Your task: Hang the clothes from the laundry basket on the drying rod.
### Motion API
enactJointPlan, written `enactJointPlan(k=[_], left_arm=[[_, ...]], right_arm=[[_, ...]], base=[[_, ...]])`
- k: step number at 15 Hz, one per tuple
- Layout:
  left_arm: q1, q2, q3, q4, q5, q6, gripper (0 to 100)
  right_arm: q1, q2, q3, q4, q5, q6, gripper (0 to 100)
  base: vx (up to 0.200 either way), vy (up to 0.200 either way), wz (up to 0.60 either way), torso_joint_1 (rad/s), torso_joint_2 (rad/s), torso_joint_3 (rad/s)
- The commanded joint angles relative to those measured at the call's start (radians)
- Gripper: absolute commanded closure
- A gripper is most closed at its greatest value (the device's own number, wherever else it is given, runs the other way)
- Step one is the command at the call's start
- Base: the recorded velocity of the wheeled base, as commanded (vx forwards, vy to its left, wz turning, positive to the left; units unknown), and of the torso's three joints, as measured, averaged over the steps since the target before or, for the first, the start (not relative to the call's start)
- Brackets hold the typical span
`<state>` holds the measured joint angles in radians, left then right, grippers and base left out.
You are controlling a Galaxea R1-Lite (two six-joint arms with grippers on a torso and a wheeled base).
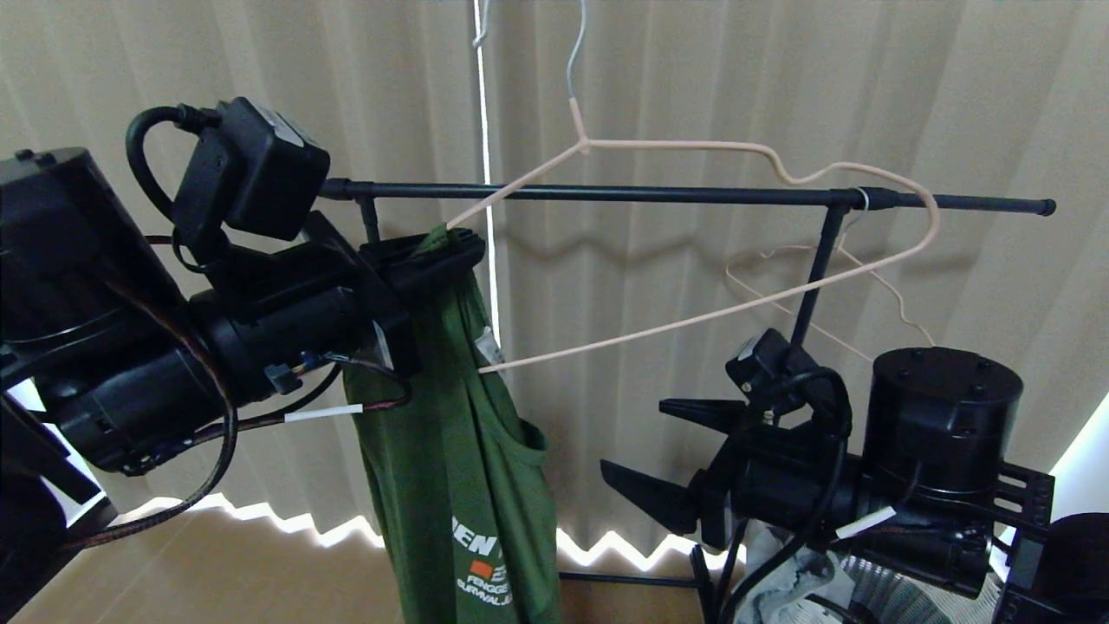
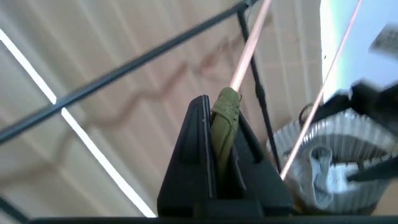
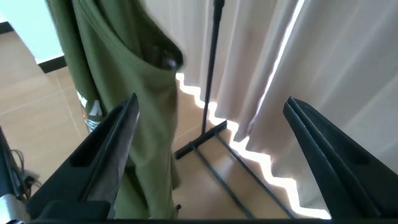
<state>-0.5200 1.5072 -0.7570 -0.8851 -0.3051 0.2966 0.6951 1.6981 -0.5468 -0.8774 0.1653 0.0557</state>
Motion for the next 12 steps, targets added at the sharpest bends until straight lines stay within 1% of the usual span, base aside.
enactJointPlan(k=[1,3,4,6,9,12], left_arm=[[-0.021,0.025,-0.004,-0.015,0.0,-0.001,100],[-0.028,0.027,-0.005,-0.025,0.0,-0.002,100],[-0.034,0.024,-0.016,-0.025,0.0,-0.004,100],[-0.048,0.022,-0.019,-0.025,0.0,-0.004,100],[-0.077,0.018,-0.018,-0.026,0.0,-0.004,100],[-0.089,0.011,-0.015,-0.052,0.0,-0.004,100]], right_arm=[[0.015,0.032,-0.001,-0.021,0.0,0.006,0],[0.015,0.054,-0.004,-0.064,0.0,0.026,0],[0.015,0.081,-0.005,-0.12,-0.006,0.038,0],[0.017,0.107,-0.007,-0.169,-0.006,0.038,0],[0.03,0.132,-0.019,-0.193,-0.006,0.038,0],[0.034,0.153,-0.044,-0.195,-0.007,0.039,0]], base=[[0.0,0.0,0.0,0.0,0.0,0.0],[0.0,0.0,0.0,0.0,0.0,0.0],[0.0,0.0,0.0,0.0,0.0,0.0],[0.0,0.0,0.0,0.0,0.0,0.0],[0.0,0.0,0.0,0.0,0.0,0.0],[0.0,0.0,0.0,0.0,0.0,0.0]])
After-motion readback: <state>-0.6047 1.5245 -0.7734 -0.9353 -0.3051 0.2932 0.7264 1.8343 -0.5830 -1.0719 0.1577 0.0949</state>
